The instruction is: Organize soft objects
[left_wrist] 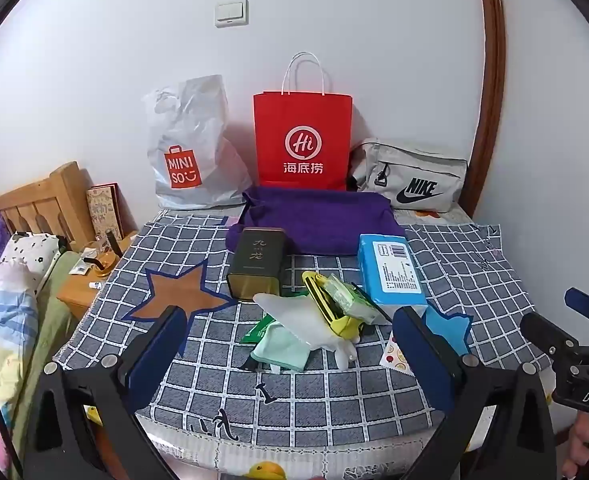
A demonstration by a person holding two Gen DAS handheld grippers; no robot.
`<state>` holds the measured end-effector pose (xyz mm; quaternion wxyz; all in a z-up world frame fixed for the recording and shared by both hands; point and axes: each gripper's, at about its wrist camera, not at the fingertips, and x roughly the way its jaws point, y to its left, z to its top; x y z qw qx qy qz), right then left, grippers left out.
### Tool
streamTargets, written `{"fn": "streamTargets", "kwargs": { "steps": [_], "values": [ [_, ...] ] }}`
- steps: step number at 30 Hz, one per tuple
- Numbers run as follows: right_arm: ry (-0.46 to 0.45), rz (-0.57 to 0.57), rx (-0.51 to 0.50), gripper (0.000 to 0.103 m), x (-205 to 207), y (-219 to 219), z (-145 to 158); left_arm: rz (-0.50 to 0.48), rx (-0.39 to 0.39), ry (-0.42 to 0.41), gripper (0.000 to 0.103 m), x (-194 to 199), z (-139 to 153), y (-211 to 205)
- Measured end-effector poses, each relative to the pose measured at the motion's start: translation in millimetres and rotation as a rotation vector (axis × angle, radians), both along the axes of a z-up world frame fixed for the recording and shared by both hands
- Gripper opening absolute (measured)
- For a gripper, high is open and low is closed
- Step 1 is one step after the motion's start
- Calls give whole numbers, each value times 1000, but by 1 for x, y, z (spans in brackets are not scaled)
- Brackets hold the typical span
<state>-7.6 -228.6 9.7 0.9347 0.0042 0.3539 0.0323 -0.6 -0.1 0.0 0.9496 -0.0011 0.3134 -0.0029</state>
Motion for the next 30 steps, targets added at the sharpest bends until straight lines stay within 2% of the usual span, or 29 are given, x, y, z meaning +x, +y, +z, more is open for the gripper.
{"fn": "streamTargets", "kwargs": {
  "steps": [1,13,30],
  "values": [
    [0,-1,3,103,-1,0,-1,0,3,29,103,2,0,0],
    [-15,2,17,103,-7,0,6,-8,11,0,103,-3,5,-6],
    [-22,4,22,103,-6,-1,10,1,8,3,103,-4,5,0]
  ]
}}
